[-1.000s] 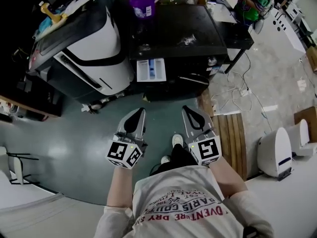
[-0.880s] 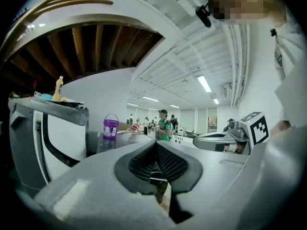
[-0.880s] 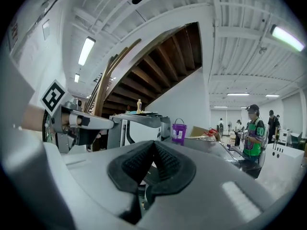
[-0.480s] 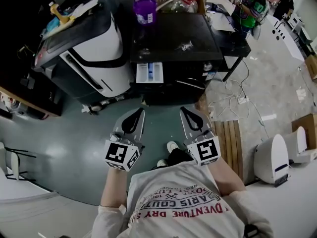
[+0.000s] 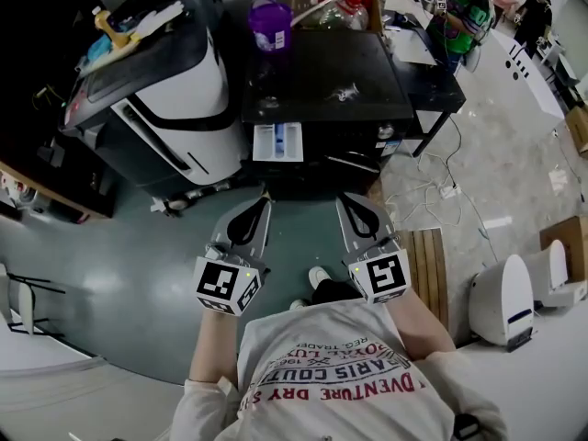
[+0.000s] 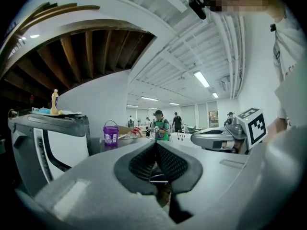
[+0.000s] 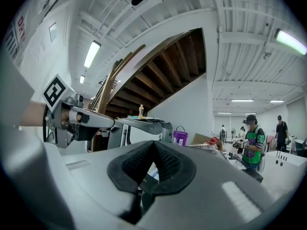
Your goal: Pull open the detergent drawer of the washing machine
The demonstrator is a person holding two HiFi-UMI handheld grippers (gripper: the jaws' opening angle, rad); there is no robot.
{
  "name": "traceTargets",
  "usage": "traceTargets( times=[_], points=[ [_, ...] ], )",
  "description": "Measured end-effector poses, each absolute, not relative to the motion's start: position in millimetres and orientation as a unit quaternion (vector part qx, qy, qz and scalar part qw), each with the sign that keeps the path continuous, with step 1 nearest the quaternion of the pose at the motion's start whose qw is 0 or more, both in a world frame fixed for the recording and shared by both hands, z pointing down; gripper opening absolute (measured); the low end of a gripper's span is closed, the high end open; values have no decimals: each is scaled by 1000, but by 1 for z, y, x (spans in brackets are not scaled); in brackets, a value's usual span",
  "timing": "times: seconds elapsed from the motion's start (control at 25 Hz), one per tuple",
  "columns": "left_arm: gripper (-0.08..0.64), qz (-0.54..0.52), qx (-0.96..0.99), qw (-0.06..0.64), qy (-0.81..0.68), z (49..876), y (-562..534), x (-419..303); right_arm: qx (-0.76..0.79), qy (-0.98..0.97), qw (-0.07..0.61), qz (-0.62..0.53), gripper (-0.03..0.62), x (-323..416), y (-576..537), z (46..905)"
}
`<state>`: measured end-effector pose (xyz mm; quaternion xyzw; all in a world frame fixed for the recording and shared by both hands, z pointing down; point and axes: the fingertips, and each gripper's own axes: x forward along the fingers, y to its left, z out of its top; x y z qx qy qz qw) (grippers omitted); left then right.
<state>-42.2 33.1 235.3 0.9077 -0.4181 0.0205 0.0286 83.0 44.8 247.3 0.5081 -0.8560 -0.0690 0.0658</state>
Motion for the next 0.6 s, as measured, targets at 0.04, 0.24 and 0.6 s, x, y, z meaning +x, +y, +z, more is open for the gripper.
traceTargets(
  times=[0.04, 0.24, 0.6],
  points=[
    [-3, 20, 907, 30, -420, 235, 32, -43, 510, -855, 68, -69, 1, 84, 43, 249],
    [-3, 7, 900, 44, -435, 236, 24, -48, 512, -855, 44, -71, 0, 84, 40, 241],
    [-3, 15, 901, 36, -432, 241, 21, -54, 518, -852, 41, -70, 1, 83, 34, 244]
  ],
)
